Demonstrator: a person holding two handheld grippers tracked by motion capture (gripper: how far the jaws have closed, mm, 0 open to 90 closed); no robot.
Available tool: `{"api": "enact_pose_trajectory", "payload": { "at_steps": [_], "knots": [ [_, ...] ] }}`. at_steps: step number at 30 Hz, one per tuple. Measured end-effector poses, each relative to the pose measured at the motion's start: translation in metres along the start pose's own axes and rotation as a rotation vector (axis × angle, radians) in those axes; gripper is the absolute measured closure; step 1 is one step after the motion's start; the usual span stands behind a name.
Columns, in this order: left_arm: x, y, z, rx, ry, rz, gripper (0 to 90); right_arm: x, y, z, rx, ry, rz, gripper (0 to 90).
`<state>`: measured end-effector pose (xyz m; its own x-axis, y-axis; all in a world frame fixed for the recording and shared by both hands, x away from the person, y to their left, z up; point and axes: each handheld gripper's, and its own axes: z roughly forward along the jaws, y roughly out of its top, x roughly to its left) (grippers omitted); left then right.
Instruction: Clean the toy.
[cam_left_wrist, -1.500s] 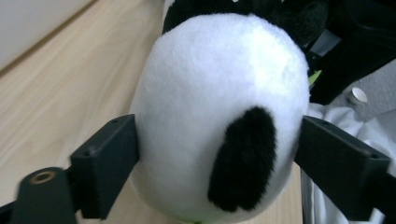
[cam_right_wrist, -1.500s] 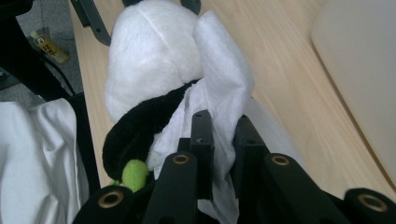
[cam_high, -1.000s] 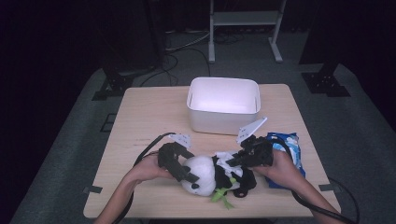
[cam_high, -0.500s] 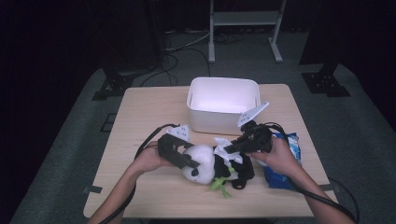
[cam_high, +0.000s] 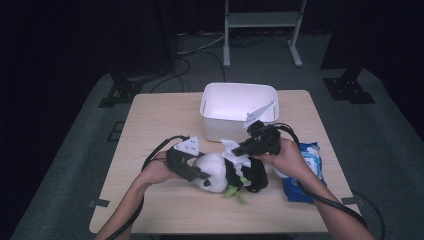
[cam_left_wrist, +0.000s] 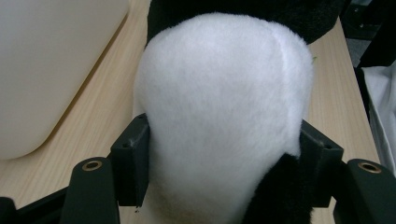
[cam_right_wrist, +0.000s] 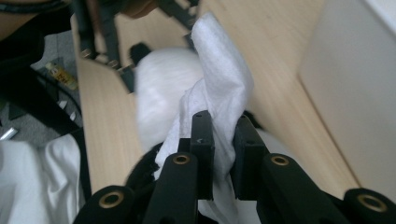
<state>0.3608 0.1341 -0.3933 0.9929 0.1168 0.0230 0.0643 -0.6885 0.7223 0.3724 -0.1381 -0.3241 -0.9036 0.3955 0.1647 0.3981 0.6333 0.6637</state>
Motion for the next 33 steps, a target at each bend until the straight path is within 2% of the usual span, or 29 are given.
{"api": "enact_pose_trajectory", "payload": {
  "at_steps": [3,5,7,9,10,15,23,27,30,33],
  "knots": [
    [-0.003,-0.002,0.000,0.002,-0.002,-0.025,29.1,-0.005,0.000,0.007,0.037,0.015,0.021,80.4],
    [-0.006,-0.003,0.000,0.019,-0.010,-0.031,24.2,0.000,-0.003,0.013,0.056,0.043,0.020,80.5],
    [-0.008,-0.003,0.000,0.031,-0.019,-0.046,18.4,0.005,-0.006,0.016,0.072,0.047,0.006,80.5],
    [-0.010,-0.003,-0.001,0.030,-0.027,-0.053,16.5,0.009,-0.008,0.018,0.080,0.049,0.007,80.6],
    [-0.011,-0.003,-0.001,0.023,-0.042,-0.071,13.5,0.013,-0.011,0.019,0.085,0.046,-0.006,80.7],
    [-0.011,-0.003,-0.006,-0.021,-0.089,-0.161,11.4,0.021,-0.015,0.020,0.103,0.050,-0.032,80.7],
    [-0.009,-0.007,-0.005,-0.033,-0.134,-0.230,7.0,0.033,-0.031,0.022,0.121,0.053,-0.046,81.3],
    [-0.008,-0.008,0.003,-0.009,-0.163,-0.263,3.2,0.036,-0.037,0.023,0.123,0.053,-0.045,81.5],
    [-0.010,-0.008,0.012,0.029,-0.174,-0.258,1.3,0.041,-0.041,0.027,0.139,0.065,-0.061,81.9],
    [-0.012,-0.009,0.016,0.043,-0.157,-0.259,0.9,0.044,-0.044,0.029,0.140,0.072,-0.069,82.0]
  ]
}}
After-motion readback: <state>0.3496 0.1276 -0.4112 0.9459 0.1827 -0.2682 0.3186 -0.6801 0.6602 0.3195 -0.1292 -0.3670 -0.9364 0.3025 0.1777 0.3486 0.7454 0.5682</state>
